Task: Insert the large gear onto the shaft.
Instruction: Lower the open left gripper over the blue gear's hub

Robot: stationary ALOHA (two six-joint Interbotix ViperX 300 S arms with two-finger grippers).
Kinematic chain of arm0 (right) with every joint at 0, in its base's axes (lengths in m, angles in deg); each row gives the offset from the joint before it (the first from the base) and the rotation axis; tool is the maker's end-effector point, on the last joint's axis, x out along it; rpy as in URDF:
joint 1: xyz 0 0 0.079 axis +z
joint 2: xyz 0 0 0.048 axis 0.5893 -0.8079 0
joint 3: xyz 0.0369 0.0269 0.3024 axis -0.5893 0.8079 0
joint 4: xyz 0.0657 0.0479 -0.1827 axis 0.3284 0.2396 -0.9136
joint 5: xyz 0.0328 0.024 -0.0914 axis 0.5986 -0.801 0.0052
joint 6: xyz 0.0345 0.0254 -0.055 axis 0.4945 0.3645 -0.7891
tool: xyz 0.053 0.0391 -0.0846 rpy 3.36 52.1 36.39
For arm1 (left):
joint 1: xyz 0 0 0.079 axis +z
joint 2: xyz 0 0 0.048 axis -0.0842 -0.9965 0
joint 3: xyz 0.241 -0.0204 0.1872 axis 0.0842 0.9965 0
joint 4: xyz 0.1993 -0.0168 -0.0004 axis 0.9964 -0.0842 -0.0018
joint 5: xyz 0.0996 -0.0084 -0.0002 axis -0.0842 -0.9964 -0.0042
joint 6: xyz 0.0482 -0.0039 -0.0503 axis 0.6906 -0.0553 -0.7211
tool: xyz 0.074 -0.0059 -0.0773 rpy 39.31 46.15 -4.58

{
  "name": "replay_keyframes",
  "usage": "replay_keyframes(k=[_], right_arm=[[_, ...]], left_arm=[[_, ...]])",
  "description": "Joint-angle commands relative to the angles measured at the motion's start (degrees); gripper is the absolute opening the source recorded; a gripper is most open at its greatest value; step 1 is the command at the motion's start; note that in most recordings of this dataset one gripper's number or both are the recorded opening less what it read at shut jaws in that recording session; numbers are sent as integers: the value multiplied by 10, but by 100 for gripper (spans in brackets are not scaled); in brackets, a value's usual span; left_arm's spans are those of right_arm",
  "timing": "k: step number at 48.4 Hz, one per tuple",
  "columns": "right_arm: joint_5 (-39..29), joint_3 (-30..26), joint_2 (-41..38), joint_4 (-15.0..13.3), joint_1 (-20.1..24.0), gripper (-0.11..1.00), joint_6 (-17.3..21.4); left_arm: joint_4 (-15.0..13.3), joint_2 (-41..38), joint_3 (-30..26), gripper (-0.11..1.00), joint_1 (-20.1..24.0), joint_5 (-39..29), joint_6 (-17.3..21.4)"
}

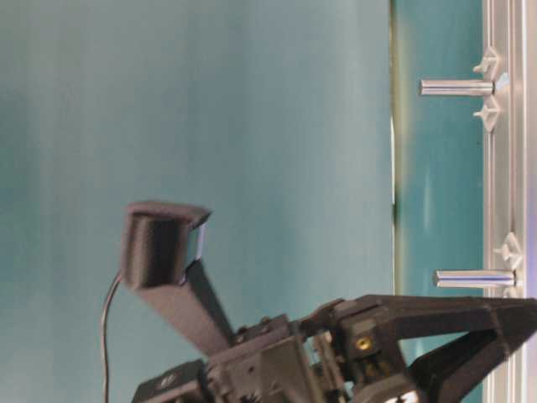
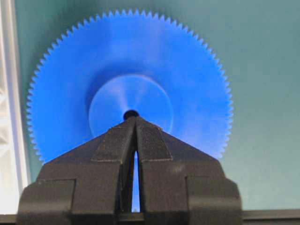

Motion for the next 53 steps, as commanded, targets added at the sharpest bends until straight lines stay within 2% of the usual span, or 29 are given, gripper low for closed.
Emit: replay_keyframes(k=[1,53], right_arm=[[3,-6,-3,-1,1,5,5],[3,-1,5,0,1,5,6]], left_arm=[[3,1,-20,0,-2,-11,3],[4,-43,-50,0,-2,-54,15]])
